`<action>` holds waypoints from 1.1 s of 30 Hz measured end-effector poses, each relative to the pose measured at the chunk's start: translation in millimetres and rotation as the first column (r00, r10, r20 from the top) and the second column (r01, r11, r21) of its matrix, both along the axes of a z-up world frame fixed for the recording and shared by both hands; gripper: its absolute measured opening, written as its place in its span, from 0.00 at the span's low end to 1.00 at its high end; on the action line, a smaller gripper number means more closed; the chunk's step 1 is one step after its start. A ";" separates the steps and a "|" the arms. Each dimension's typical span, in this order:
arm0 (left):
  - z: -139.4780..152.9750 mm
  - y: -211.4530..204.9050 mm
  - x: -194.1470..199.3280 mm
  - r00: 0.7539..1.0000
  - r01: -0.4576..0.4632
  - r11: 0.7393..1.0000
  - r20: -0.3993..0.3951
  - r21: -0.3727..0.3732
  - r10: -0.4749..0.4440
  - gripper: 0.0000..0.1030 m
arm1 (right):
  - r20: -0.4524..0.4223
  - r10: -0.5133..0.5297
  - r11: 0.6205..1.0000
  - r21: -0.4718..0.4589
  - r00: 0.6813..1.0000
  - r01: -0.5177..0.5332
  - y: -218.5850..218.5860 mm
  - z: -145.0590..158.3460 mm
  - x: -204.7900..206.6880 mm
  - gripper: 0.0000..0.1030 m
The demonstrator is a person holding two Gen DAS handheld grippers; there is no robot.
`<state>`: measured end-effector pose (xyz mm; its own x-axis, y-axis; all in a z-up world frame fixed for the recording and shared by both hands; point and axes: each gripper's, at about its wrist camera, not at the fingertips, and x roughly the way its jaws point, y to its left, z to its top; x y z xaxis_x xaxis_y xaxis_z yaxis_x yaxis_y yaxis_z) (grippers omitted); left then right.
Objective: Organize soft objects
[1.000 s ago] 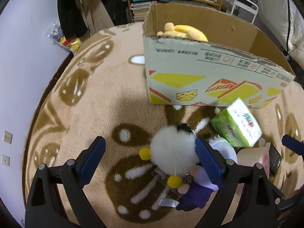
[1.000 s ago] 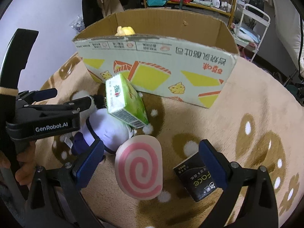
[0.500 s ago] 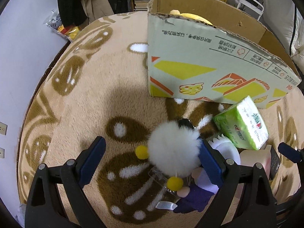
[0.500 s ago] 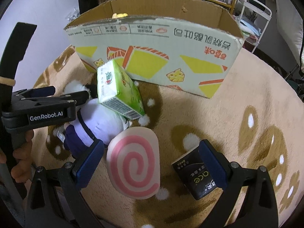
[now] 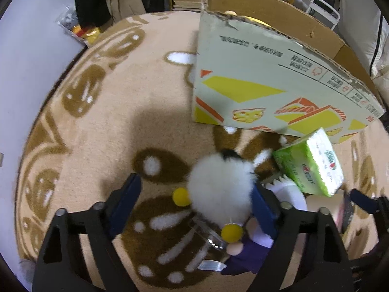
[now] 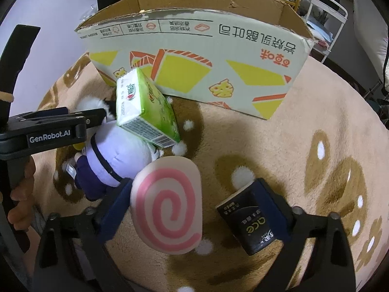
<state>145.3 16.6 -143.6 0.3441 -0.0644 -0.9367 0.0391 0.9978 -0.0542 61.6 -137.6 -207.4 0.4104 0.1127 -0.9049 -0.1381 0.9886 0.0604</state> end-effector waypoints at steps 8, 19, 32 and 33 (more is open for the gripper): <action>-8.6 -3.1 2.3 0.999 0.025 0.997 -0.033 -0.073 -0.027 0.52 | -0.045 0.069 0.994 0.090 0.997 -0.064 10.7 -3.5 -0.5 0.57; -8.4 -24.7 -6.7 0.997 0.074 0.997 -0.001 -0.027 -0.074 0.24 | -0.067 0.098 0.992 0.084 0.993 -0.092 20.4 -11.0 0.1 0.43; 22.2 -9.6 -30.5 0.996 0.009 1.000 0.093 0.004 -0.009 0.23 | 0.042 0.009 0.998 0.056 0.999 -0.011 -6.6 13.7 -7.8 0.37; 25.8 -9.3 -33.4 0.995 0.009 1.000 0.103 0.001 -0.009 0.23 | 0.054 -0.002 0.998 0.059 0.999 -0.001 -8.9 16.4 -8.4 0.36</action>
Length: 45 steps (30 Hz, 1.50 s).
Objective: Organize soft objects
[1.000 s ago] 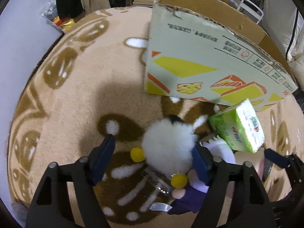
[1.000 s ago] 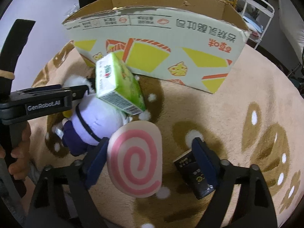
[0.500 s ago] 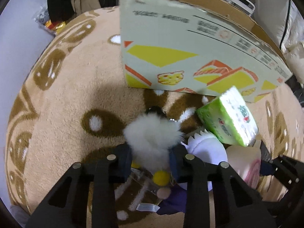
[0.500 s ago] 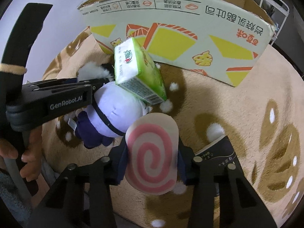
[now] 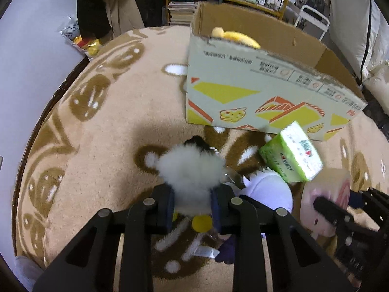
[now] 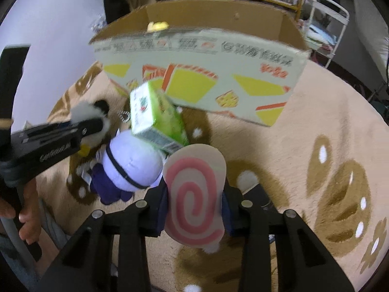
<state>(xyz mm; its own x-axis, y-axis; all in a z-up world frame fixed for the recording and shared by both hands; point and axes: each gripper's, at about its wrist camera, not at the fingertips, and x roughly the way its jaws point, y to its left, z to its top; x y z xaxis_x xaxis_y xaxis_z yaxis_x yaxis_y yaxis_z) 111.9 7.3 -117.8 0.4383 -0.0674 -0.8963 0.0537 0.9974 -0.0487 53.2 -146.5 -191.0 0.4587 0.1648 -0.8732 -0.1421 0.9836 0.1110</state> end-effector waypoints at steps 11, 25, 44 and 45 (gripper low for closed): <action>51.1 5.1 -32.9 0.982 0.014 1.000 0.186 0.004 -0.015 0.23 | 0.210 -0.074 0.997 0.028 0.975 0.070 -14.0 44.8 -17.1 0.33; 116.3 -5.0 -54.8 0.890 0.073 0.996 0.446 0.058 -0.092 0.23 | 0.441 -0.075 0.997 0.050 0.894 0.060 -12.4 112.3 -34.3 0.26; 147.5 -30.7 12.5 0.818 0.122 0.988 0.554 0.099 -0.157 0.23 | 0.527 -0.067 0.998 0.047 0.847 0.050 -29.1 146.1 18.8 0.27; 145.1 -32.0 15.1 0.816 0.125 0.987 0.556 0.103 -0.162 0.23 | 0.526 -0.069 0.997 0.054 0.848 0.048 -29.5 143.8 22.7 0.27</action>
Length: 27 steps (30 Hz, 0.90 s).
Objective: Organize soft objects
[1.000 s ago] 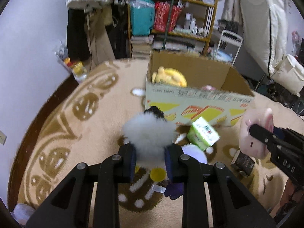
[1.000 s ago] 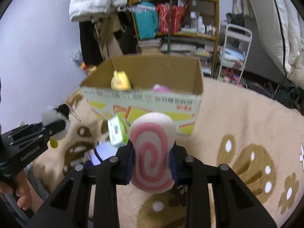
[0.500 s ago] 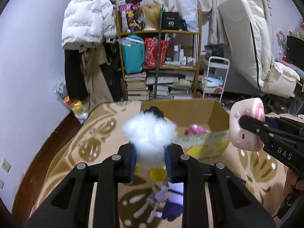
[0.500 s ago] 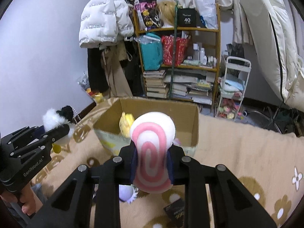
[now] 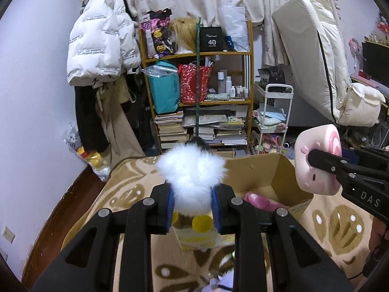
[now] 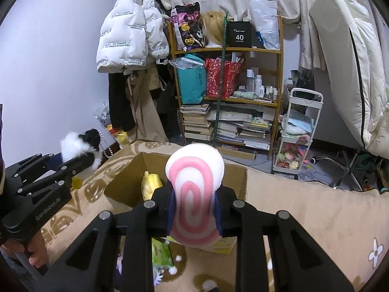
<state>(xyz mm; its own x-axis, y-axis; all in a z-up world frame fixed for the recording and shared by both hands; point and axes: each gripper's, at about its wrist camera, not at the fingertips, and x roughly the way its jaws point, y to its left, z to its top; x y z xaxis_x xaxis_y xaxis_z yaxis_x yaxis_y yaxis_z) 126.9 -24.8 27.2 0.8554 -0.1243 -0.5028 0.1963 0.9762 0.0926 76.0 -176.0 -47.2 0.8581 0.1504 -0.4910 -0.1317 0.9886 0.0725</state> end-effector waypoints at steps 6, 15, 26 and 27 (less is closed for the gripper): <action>-16.3 -7.5 17.3 0.999 0.035 0.999 -0.005 -0.007 -0.035 0.24 | -0.042 0.007 1.000 0.030 0.999 -0.005 -2.7 -22.7 18.1 0.28; -48.8 -14.1 41.5 0.994 0.047 0.998 -0.093 -0.033 -0.050 0.24 | -0.061 0.035 0.999 0.024 0.998 -0.034 -8.7 -54.7 34.6 0.31; -82.9 -22.9 59.5 0.981 0.025 0.999 -0.192 0.043 -0.016 0.26 | -0.080 0.043 0.992 0.120 0.996 -0.034 -24.8 -68.4 44.7 0.38; -83.0 -21.8 60.2 0.980 0.021 0.999 -0.198 0.043 -0.012 0.26 | -0.082 0.044 0.991 0.129 0.996 -0.033 -26.0 -68.1 44.8 0.39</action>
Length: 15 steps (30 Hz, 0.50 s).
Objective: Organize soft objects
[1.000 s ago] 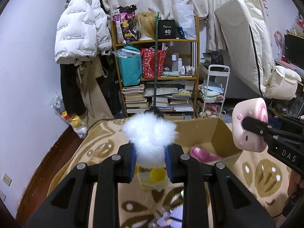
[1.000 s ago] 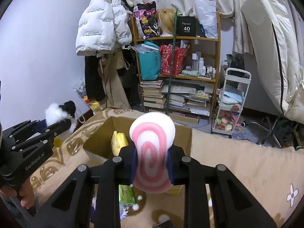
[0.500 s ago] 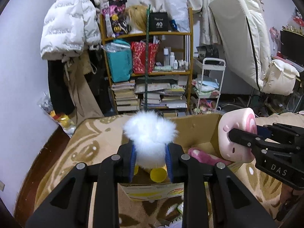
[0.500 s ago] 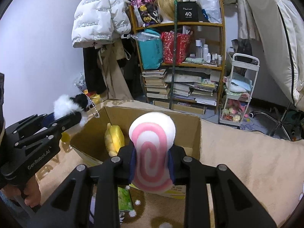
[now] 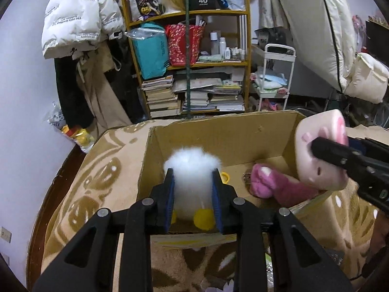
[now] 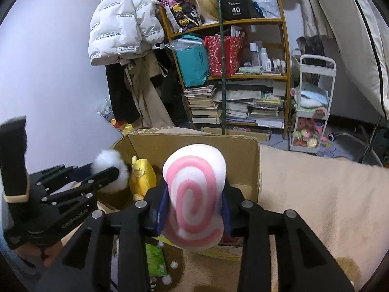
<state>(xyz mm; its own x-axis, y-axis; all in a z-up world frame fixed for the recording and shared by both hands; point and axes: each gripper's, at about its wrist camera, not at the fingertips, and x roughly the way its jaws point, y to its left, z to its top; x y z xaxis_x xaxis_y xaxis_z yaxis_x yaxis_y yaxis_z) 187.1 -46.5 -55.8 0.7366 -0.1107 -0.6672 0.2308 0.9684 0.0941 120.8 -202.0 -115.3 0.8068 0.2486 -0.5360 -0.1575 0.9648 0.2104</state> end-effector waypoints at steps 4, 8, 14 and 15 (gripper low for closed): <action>0.2 3.5 1.0 1.000 -0.006 1.000 -0.019 0.006 0.006 0.27 | -0.014 -0.001 1.000 -0.001 1.000 0.001 -0.5 1.8 1.0 0.41; 3.4 6.7 -1.4 1.000 -0.021 1.000 -0.012 -0.006 0.021 0.44 | -0.024 -0.001 1.000 -0.007 1.000 0.000 0.5 0.7 0.8 0.45; 10.3 4.6 -7.5 0.999 -0.027 1.000 0.031 0.014 0.026 0.65 | -0.020 -0.019 1.000 0.000 1.000 0.019 -4.1 0.9 -0.1 0.64; 10.6 3.9 -7.9 0.999 -0.028 0.999 0.037 0.019 0.027 0.71 | -0.021 -0.021 1.000 0.005 1.000 0.021 -5.2 0.6 0.3 0.65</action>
